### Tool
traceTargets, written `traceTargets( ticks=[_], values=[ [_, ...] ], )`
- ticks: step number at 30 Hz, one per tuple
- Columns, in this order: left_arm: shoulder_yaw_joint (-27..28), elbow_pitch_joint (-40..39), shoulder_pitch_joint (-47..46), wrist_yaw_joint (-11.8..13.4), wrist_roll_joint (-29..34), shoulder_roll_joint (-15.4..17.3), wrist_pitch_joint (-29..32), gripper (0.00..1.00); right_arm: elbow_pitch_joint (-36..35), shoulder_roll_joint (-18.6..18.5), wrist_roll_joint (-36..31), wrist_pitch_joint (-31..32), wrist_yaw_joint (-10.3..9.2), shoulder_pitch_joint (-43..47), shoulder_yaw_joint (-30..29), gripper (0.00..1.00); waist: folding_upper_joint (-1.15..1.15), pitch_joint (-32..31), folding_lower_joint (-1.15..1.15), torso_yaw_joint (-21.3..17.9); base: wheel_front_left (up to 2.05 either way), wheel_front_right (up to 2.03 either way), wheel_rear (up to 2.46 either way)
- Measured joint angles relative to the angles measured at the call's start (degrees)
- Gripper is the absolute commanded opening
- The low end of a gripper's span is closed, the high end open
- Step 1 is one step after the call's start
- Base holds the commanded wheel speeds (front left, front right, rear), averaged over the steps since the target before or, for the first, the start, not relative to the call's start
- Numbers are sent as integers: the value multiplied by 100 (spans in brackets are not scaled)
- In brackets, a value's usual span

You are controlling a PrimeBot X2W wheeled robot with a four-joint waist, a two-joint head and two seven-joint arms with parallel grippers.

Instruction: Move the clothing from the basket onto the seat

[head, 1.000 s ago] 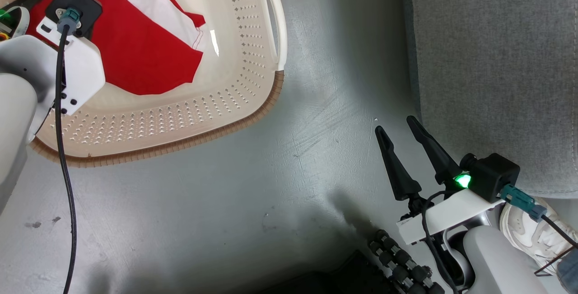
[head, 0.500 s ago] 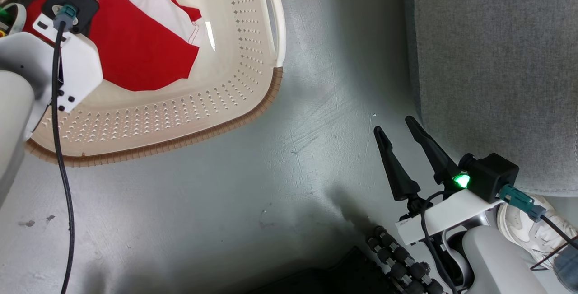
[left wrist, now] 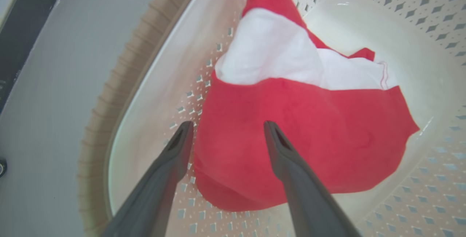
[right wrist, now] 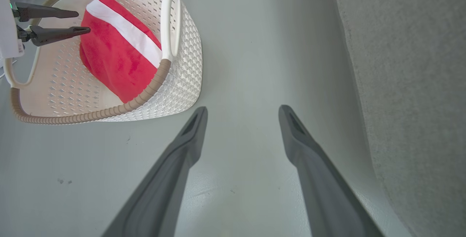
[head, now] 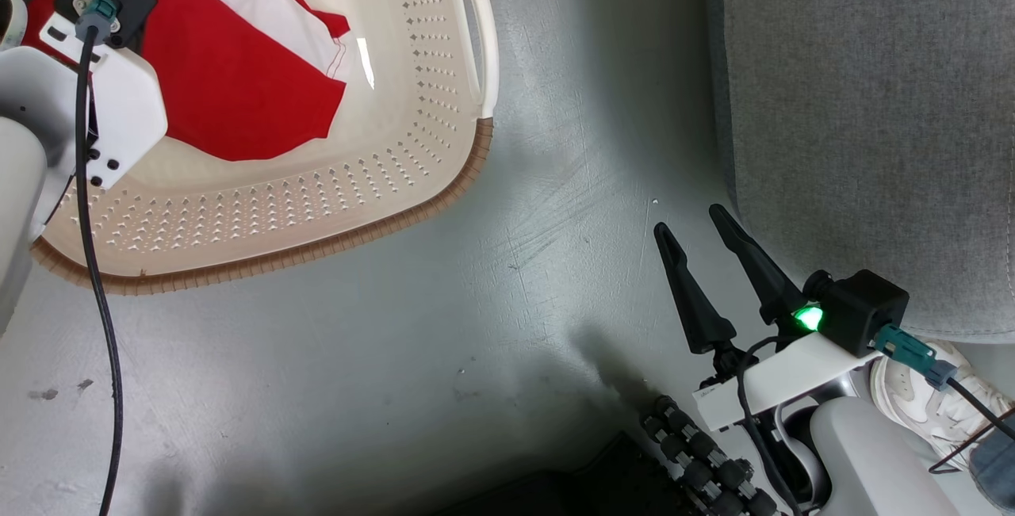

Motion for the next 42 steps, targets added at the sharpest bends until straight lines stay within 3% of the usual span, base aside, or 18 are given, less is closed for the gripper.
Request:
traceTargets(
  ticks=[26, 42],
  values=[
    [93, 132, -113, -9, -241, -101, -34, 100, -2, 0, 0, 1, 1, 4, 0, 100, 0, 49, 0, -18, 0, 0, 0],
    [46, 169, -120, -62, -240, -92, -52, 75, -16, 0, 9, 0, 1, 4, 1, 100, 0, 94, 0, -34, 0, 0, 0]
  ],
)
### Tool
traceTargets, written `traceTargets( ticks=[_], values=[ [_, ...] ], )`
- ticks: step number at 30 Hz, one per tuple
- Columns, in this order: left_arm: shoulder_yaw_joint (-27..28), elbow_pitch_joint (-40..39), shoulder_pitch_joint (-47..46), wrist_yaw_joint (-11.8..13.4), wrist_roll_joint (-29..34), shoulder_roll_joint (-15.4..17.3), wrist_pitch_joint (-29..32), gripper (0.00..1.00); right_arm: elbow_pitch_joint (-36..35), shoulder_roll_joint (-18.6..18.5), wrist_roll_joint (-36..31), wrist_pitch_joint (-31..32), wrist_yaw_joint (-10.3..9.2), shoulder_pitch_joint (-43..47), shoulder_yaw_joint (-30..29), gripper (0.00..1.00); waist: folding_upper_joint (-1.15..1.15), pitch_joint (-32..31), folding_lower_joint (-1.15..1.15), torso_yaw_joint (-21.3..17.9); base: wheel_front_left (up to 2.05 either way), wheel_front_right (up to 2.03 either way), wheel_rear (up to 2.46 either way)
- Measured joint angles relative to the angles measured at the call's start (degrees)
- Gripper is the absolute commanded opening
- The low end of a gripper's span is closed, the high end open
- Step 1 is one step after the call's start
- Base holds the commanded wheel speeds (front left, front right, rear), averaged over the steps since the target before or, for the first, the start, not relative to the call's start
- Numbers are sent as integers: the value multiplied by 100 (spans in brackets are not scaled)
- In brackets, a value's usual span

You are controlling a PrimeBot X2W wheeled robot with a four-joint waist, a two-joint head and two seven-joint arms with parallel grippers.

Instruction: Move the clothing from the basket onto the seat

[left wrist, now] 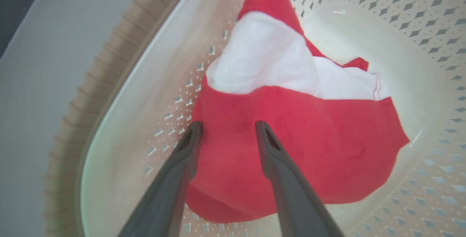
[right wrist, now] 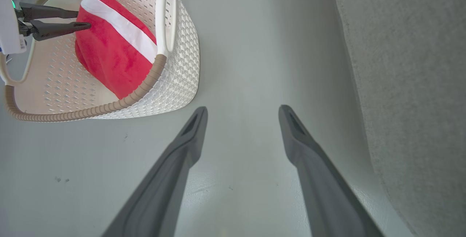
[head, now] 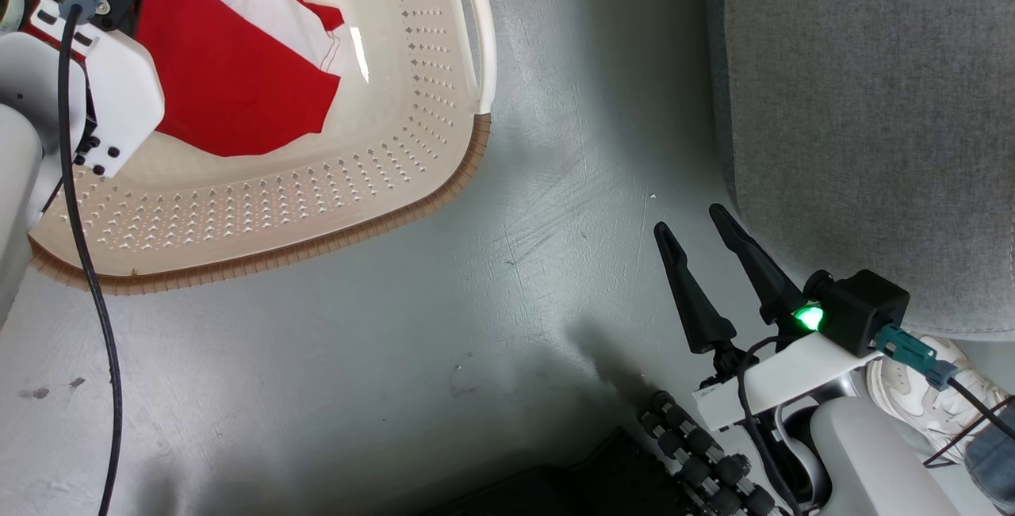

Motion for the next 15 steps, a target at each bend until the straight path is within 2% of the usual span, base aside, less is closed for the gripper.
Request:
traceTargets(
  ticks=[11, 12, 15],
  values=[
    [-4, 40, -75, -2, 1, 25, -52, 64, -5, 0, 1, 0, 0, 0, 0, 100, 0, 15, 0, -7, 0, 0, 0],
    [-4, 41, -100, -4, 1, 26, -52, 56, -5, 0, 1, 0, 0, 0, 0, 100, 0, 16, 0, -8, 0, 0, 0],
    [-4, 44, -115, -5, 1, 25, -52, 48, -7, 0, 1, 0, 0, 0, 0, 100, 0, 18, 0, -11, 0, 0, 0]
  ],
)
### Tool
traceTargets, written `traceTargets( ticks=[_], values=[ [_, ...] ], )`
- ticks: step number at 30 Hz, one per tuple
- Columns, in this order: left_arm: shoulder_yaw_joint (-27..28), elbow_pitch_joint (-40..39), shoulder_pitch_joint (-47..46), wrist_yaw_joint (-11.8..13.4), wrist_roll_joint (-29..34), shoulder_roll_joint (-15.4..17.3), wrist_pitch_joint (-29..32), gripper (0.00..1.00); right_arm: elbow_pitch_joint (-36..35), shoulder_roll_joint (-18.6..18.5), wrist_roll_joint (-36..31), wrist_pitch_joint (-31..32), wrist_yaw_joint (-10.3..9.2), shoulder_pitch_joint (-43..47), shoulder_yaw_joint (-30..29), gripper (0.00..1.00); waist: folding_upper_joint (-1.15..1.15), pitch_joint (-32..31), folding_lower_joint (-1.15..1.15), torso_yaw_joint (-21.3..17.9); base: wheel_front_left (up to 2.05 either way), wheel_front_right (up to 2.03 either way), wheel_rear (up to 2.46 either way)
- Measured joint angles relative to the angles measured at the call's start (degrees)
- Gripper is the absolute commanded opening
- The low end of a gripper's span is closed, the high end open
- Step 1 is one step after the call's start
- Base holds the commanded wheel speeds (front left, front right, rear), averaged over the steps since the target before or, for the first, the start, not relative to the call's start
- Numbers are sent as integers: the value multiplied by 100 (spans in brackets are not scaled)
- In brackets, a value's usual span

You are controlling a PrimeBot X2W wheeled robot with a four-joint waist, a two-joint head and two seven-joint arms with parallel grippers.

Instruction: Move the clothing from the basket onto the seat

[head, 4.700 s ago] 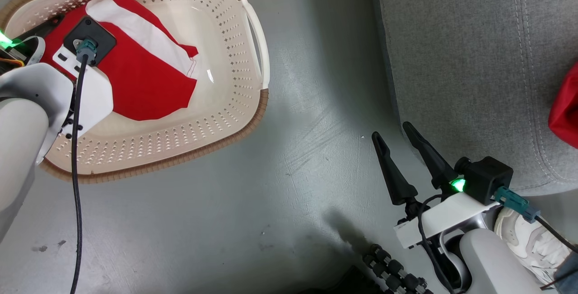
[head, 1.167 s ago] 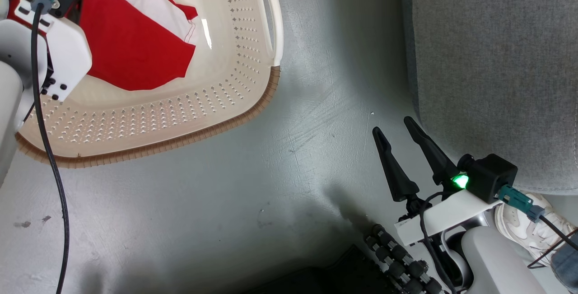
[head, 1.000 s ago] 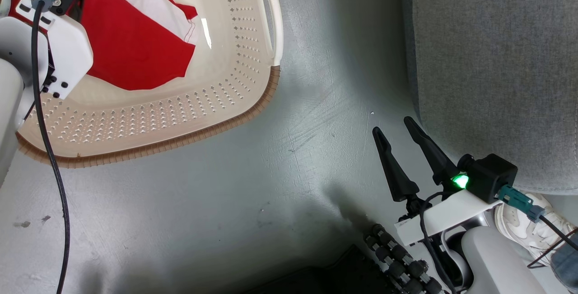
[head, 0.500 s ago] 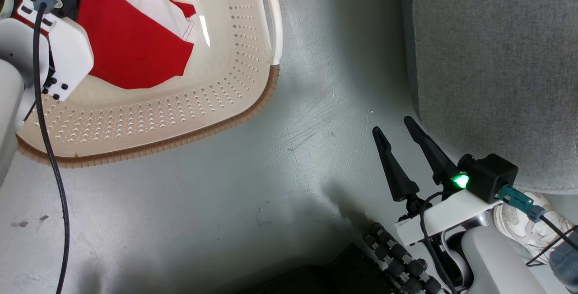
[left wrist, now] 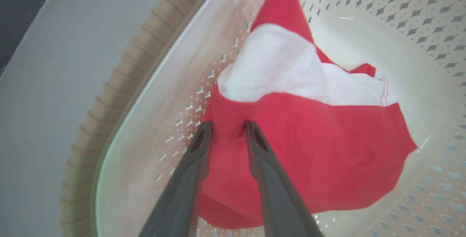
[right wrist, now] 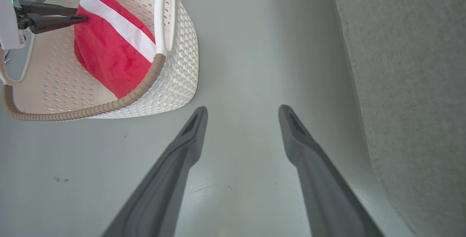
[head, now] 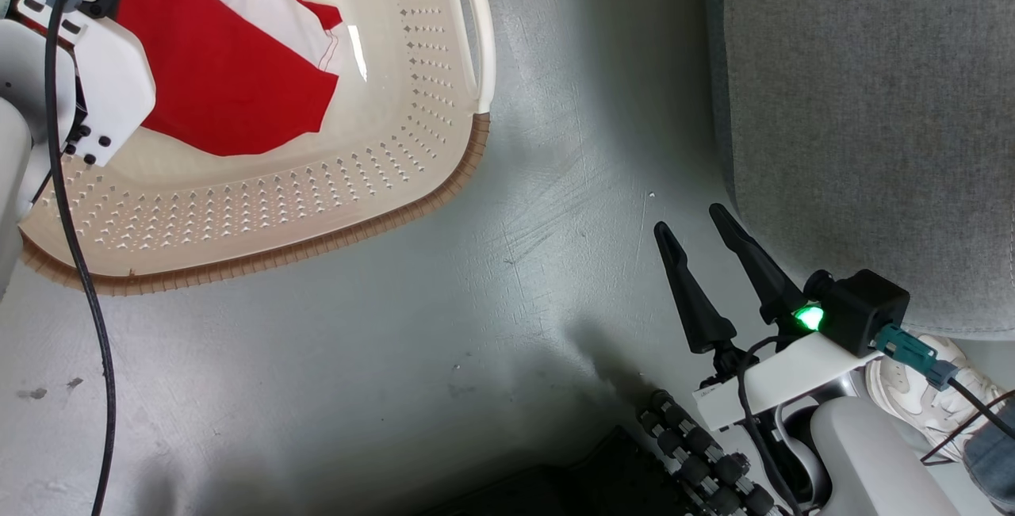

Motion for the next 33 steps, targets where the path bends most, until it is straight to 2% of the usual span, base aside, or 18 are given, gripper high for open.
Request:
traceTargets(
  ticks=[5, 6, 8, 11, 22, 33],
  values=[
    [-26, 15, 0, -2, -1, -21, -4, 36, -4, 0, 0, 0, 0, 1, -2, 100, 0, 5, 0, -5, 0, 0, 0],
    [-31, 15, 0, -7, -2, -32, -5, 27, -7, 0, 0, 0, -1, 1, -4, 100, 0, 5, 0, -5, 0, 0, 0],
    [-44, 15, 0, -52, -3, -45, -7, 21, -10, 0, 0, 0, 0, 1, -8, 100, 0, 5, 0, -4, 0, 0, 0],
    [-52, 23, 0, -53, -4, -47, -8, 0, -10, 0, 0, 1, 0, 1, -14, 100, 0, 2, 0, 0, 0, 0, 0],
    [-37, 35, 3, -101, -120, -133, -84, 0, 35, 1, -62, 0, 0, -15, -135, 100, 0, -61, 0, 65, 0, 0, 0],
    [-4, -46, 120, -43, -412, -474, -224, 0, 223, 1, -218, 0, 0, -258, -374, 100, 0, -232, 0, 231, 0, 0, 0]
  ],
)
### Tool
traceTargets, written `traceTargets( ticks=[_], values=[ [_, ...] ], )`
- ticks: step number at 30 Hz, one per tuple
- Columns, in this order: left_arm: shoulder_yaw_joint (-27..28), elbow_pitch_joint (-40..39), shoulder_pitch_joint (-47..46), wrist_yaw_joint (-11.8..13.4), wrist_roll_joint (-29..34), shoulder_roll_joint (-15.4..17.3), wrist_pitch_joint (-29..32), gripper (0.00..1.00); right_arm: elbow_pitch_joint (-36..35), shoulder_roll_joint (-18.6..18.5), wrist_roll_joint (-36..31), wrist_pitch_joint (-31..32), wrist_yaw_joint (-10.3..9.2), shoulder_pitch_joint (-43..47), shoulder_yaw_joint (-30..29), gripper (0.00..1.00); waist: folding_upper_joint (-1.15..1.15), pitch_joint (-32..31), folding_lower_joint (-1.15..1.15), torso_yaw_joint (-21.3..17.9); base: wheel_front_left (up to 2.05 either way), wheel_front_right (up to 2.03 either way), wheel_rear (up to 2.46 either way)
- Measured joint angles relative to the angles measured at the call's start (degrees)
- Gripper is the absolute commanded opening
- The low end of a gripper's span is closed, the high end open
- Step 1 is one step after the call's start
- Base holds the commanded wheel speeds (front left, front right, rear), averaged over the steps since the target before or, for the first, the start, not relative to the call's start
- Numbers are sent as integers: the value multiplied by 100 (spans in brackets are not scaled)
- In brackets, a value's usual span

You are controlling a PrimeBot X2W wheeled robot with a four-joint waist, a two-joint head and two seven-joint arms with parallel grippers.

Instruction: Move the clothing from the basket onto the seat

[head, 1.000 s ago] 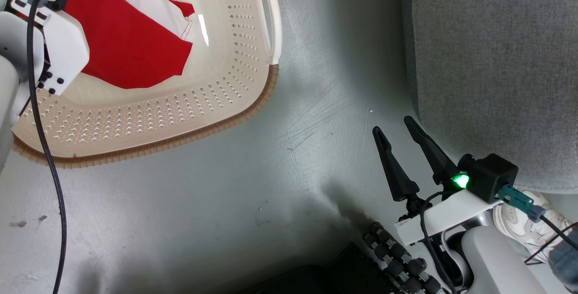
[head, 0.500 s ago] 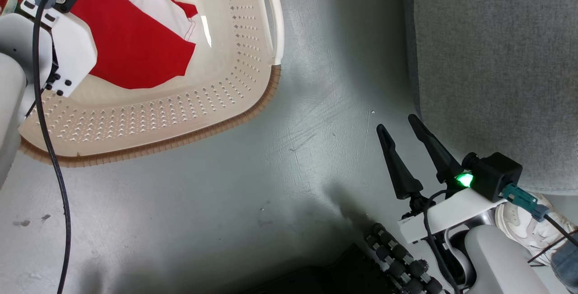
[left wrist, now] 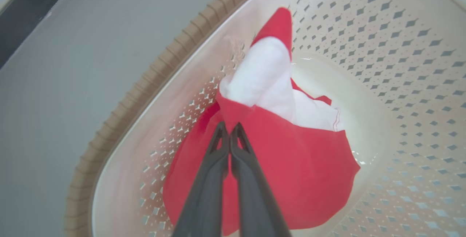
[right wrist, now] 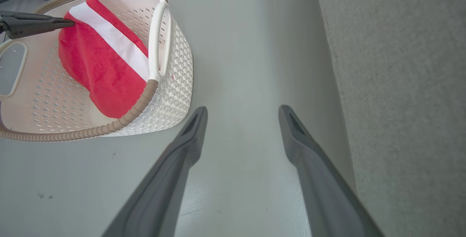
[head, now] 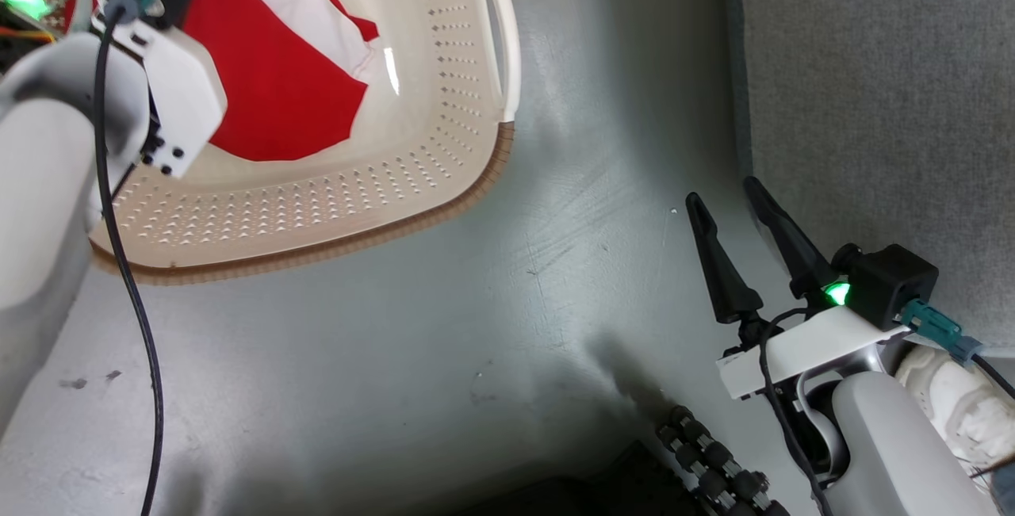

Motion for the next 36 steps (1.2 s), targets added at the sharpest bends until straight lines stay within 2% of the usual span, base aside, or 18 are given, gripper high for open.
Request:
traceTargets(
  ticks=[18, 36],
  values=[
    [54, -339, 797, 148, -420, -450, -595, 0, 459, -9, -495, 0, 0, -463, -428, 100, 0, -572, 0, 513, 0, 0, 0],
    [88, -586, 1540, 183, -932, -892, -1291, 0, 904, -34, -1029, 0, 0, -573, -358, 100, 0, -1525, 0, 1138, 0, 0, 0]
  ],
)
